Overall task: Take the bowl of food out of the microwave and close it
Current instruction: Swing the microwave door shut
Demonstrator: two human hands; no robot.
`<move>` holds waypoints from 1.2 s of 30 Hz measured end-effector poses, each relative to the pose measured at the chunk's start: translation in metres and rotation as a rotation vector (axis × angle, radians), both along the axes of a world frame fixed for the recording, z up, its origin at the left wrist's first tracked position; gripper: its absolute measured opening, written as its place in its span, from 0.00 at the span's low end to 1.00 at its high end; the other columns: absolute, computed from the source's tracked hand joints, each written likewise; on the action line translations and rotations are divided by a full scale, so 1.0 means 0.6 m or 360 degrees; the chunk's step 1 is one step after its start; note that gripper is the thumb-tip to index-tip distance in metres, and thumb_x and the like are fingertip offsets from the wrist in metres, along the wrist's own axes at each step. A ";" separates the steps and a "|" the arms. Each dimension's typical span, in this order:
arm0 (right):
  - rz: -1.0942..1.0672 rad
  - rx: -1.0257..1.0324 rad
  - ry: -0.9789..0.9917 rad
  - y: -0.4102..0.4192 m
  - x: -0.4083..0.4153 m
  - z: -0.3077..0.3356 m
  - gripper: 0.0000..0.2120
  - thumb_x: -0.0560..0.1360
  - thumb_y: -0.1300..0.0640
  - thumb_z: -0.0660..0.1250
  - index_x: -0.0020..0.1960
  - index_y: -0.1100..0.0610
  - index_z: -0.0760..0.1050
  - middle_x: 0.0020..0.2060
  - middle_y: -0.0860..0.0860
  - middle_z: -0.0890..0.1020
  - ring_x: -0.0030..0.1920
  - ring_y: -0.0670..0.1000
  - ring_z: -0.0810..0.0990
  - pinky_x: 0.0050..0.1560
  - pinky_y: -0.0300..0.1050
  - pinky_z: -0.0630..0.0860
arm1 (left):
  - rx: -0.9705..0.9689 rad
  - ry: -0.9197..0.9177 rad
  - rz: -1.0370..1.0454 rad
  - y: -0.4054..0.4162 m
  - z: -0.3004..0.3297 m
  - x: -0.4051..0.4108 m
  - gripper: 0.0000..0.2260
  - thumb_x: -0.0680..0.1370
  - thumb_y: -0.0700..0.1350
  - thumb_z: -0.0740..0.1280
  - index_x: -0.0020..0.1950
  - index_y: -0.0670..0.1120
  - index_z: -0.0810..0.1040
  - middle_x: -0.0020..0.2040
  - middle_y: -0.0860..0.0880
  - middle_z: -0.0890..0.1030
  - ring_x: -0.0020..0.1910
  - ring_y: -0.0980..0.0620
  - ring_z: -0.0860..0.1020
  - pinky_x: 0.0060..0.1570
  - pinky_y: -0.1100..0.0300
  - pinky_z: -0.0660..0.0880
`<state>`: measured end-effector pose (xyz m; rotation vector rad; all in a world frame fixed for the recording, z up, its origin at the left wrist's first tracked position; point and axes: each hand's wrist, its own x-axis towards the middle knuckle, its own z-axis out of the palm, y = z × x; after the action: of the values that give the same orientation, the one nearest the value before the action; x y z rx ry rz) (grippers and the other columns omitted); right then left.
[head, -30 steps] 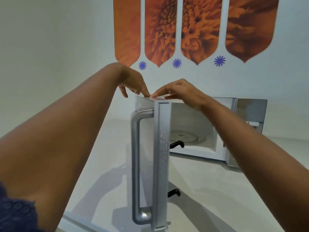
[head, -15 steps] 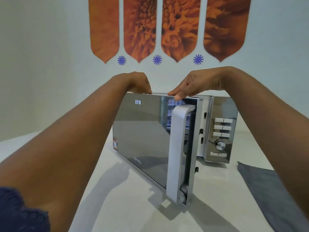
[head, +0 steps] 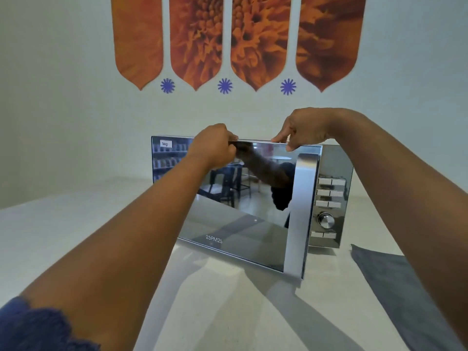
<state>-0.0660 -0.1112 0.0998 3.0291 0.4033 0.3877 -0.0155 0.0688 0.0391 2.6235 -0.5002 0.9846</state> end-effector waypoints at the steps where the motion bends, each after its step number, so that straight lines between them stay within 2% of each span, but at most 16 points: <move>1: -0.0017 -0.0025 -0.0043 0.000 0.003 -0.002 0.18 0.73 0.62 0.67 0.63 0.58 0.76 0.63 0.55 0.78 0.49 0.51 0.71 0.51 0.41 0.65 | 0.0002 -0.0030 0.0005 -0.003 -0.006 0.005 0.17 0.78 0.42 0.60 0.65 0.43 0.77 0.60 0.40 0.77 0.60 0.41 0.74 0.58 0.52 0.71; 3: -0.0030 -0.0054 -0.0145 -0.001 0.010 -0.007 0.18 0.74 0.64 0.66 0.63 0.58 0.76 0.61 0.57 0.80 0.48 0.54 0.72 0.49 0.41 0.65 | 0.0003 -0.0070 0.0014 -0.010 -0.017 0.012 0.17 0.78 0.43 0.59 0.66 0.42 0.76 0.61 0.40 0.75 0.62 0.42 0.72 0.59 0.51 0.72; 5: -0.0037 -0.0063 -0.0251 -0.002 0.016 -0.013 0.17 0.73 0.66 0.66 0.62 0.59 0.76 0.60 0.57 0.81 0.52 0.57 0.76 0.50 0.40 0.67 | 0.0007 -0.0102 0.0010 -0.016 -0.024 0.019 0.18 0.79 0.43 0.58 0.67 0.42 0.73 0.62 0.41 0.74 0.64 0.43 0.70 0.59 0.50 0.71; 8: -0.0055 -0.0101 -0.0368 -0.008 0.027 -0.023 0.17 0.73 0.67 0.65 0.60 0.58 0.78 0.60 0.56 0.81 0.59 0.57 0.77 0.58 0.45 0.72 | -0.0019 -0.0162 -0.0015 -0.022 -0.036 0.031 0.18 0.80 0.42 0.57 0.69 0.42 0.71 0.63 0.42 0.72 0.63 0.44 0.69 0.57 0.52 0.72; 14: -0.0114 0.0108 -0.0583 -0.024 0.063 -0.045 0.15 0.72 0.69 0.65 0.57 0.60 0.80 0.58 0.57 0.82 0.58 0.58 0.77 0.58 0.46 0.73 | -0.0073 -0.0254 -0.0051 -0.030 -0.053 0.062 0.21 0.80 0.40 0.55 0.74 0.44 0.65 0.64 0.44 0.72 0.63 0.46 0.69 0.56 0.54 0.72; 19: -0.0147 0.0230 -0.0720 -0.036 0.102 -0.061 0.13 0.72 0.67 0.67 0.56 0.61 0.80 0.57 0.57 0.82 0.58 0.59 0.78 0.60 0.47 0.73 | -0.0033 -0.0367 -0.0013 -0.035 -0.067 0.083 0.22 0.81 0.48 0.56 0.74 0.43 0.64 0.65 0.45 0.73 0.66 0.46 0.68 0.57 0.54 0.74; 23: -0.0171 0.0274 -0.0769 -0.042 0.121 -0.068 0.14 0.73 0.67 0.66 0.57 0.61 0.80 0.57 0.58 0.82 0.56 0.59 0.78 0.60 0.47 0.74 | -0.0006 -0.0412 -0.0027 -0.035 -0.076 0.103 0.26 0.78 0.54 0.61 0.73 0.43 0.65 0.64 0.43 0.72 0.65 0.45 0.68 0.56 0.54 0.74; 28: -0.0067 0.0458 -0.0783 -0.051 0.123 -0.066 0.12 0.72 0.65 0.69 0.55 0.62 0.81 0.56 0.58 0.83 0.55 0.58 0.80 0.61 0.46 0.74 | 0.0012 -0.0638 -0.0031 -0.034 -0.086 0.120 0.26 0.73 0.53 0.69 0.65 0.38 0.75 0.55 0.39 0.79 0.55 0.39 0.77 0.45 0.51 0.79; 30: -0.0094 0.0519 -0.0778 -0.062 0.122 -0.066 0.16 0.71 0.61 0.71 0.58 0.60 0.79 0.60 0.58 0.81 0.60 0.57 0.77 0.63 0.46 0.71 | 0.0043 -0.0687 -0.0010 -0.035 -0.089 0.125 0.26 0.71 0.53 0.71 0.62 0.37 0.77 0.52 0.39 0.81 0.51 0.39 0.79 0.41 0.52 0.80; 33: -0.0196 0.0540 -0.0603 -0.085 0.123 -0.071 0.23 0.74 0.52 0.67 0.67 0.57 0.71 0.69 0.57 0.73 0.69 0.57 0.69 0.69 0.46 0.64 | 0.0080 -0.0738 0.0049 -0.038 -0.090 0.129 0.26 0.67 0.55 0.73 0.56 0.38 0.80 0.46 0.40 0.82 0.44 0.41 0.81 0.35 0.56 0.80; 36: -0.0285 0.0420 -0.0363 -0.100 0.130 -0.074 0.28 0.77 0.46 0.59 0.73 0.58 0.62 0.72 0.59 0.67 0.72 0.59 0.64 0.71 0.51 0.61 | 0.0082 -0.0762 0.0124 -0.041 -0.093 0.136 0.26 0.66 0.58 0.72 0.54 0.39 0.81 0.44 0.42 0.82 0.41 0.43 0.81 0.33 0.57 0.79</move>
<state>0.0118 -0.1712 0.0552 3.1823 0.0688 0.8218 0.0664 0.0441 -0.0165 2.4562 -0.5348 1.6580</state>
